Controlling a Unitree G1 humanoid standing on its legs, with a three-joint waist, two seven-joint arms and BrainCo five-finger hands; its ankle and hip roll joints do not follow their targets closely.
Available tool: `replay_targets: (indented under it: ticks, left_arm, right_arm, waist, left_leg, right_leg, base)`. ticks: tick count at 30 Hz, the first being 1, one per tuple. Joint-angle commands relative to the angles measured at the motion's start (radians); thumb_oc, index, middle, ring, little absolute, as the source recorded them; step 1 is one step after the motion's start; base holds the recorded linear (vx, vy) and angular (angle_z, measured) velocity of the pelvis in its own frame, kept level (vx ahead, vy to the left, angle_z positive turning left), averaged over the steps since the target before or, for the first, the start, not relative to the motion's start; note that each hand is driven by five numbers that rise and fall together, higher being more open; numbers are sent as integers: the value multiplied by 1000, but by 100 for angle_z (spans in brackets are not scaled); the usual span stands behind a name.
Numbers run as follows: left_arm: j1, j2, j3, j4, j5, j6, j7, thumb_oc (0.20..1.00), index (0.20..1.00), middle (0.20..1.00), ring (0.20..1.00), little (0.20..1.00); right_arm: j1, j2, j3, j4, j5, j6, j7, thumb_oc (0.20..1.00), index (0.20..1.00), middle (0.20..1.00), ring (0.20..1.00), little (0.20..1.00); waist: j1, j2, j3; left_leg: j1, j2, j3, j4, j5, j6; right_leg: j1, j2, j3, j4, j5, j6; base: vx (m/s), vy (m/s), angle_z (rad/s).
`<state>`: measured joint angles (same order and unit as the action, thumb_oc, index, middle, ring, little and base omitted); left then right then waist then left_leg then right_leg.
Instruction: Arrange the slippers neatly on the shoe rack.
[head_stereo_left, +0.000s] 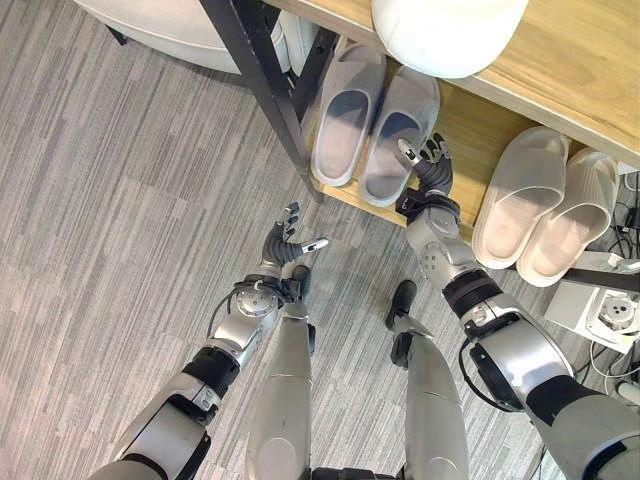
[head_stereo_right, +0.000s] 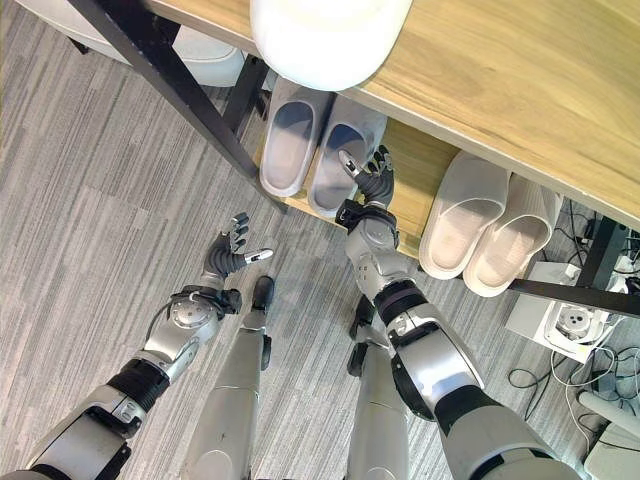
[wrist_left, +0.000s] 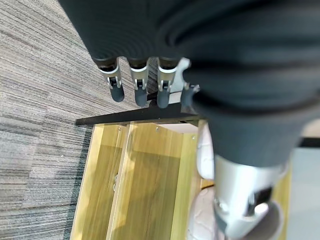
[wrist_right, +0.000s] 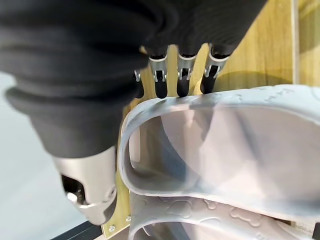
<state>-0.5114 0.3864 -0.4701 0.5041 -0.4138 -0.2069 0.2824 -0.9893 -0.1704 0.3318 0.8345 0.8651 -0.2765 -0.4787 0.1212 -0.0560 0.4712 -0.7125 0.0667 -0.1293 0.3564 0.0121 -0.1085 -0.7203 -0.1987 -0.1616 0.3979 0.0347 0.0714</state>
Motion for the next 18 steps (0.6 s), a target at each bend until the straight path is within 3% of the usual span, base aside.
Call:
replay_targets:
  ticks: [1, 5, 6, 7, 10, 13, 14, 18]
  left_arm:
    - [-24, 5, -4, -40, -7, -27, -5, 1000, 1000, 1000, 1000, 1000]
    - [-23, 0, -2, -33, -9, -29, -13, 1000, 1000, 1000, 1000, 1000]
    - [-14, -2, 4, -29, -11, -33, -17, 1000, 1000, 1000, 1000, 1000]
    - [-14, -2, 3, -29, -11, -33, -17, 1000, 1000, 1000, 1000, 1000]
    - [23, -4, 29, -16, -1, -33, -23, 1000, 1000, 1000, 1000, 1000]
    - [62, -6, 50, -3, 9, -33, -26, 1000, 1000, 1000, 1000, 1000]
    - [101, -7, 71, 5, 12, -30, -34, 1000, 1000, 1000, 1000, 1000]
    - [204, -19, 114, 21, 12, -15, -72, 1000, 1000, 1000, 1000, 1000]
  right_arm:
    - [-61, 19, -13, -65, 45, -40, 54, 1000, 1000, 1000, 1000, 1000]
    - [-49, 13, -4, -73, 32, -31, 63, 1000, 1000, 1000, 1000, 1000]
    - [-37, -11, -2, -64, -39, -5, 49, 1000, 1000, 1000, 1000, 1000]
    - [-36, -11, -2, -64, -40, -5, 48, 1000, 1000, 1000, 1000, 1000]
    - [43, -73, 28, -116, -334, 92, -5, 1000, 1000, 1000, 1000, 1000]
    - [159, -93, 5, -172, -488, 125, -18, 1000, 1000, 1000, 1000, 1000]
    - [275, -91, -9, -228, -539, 133, -3, 1000, 1000, 1000, 1000, 1000]
    - [508, -61, 3, -328, -503, 120, 115, 1000, 1000, 1000, 1000, 1000]
  waist:
    - [25, 21, 19]
    - [23, 22, 20]
    - [20, 22, 17]
    - [20, 22, 17]
    - [5, 9, -2]
    - [-11, 3, -28]
    - [-25, 2, -59]
    - [-55, -6, -144]
  left_leg:
    - [25, -32, -8, -19, -105, 21]
    - [38, -32, -7, -22, -104, 21]
    - [47, -35, -4, -41, -68, 24]
    - [48, -35, -5, -43, -66, 24]
    - [110, -29, 6, -99, -53, 22]
    - [174, -19, 13, -162, -36, 20]
    - [241, -7, 24, -222, -18, 19]
    - [389, 11, 60, -363, 26, 11]
  right_leg:
    - [119, -4, 19, 23, -184, 51]
    - [130, -5, 20, 21, -183, 52]
    - [140, -7, 18, -1, -149, 49]
    - [141, -7, 18, -3, -148, 49]
    - [190, 0, 17, -53, -131, 53]
    - [252, 1, 10, -122, -107, 57]
    - [311, 5, 6, -179, -83, 63]
    - [452, 12, -10, -309, -36, 79]
  base:
    - [0, 0, 0]
    - [-19, 7, 0]
    - [-77, 30, 0]
    - [-68, 20, 2]
    - [25, -6, 1]
    - [59, -17, -11]
    - [90, -17, -19]
    - [164, -9, -15]
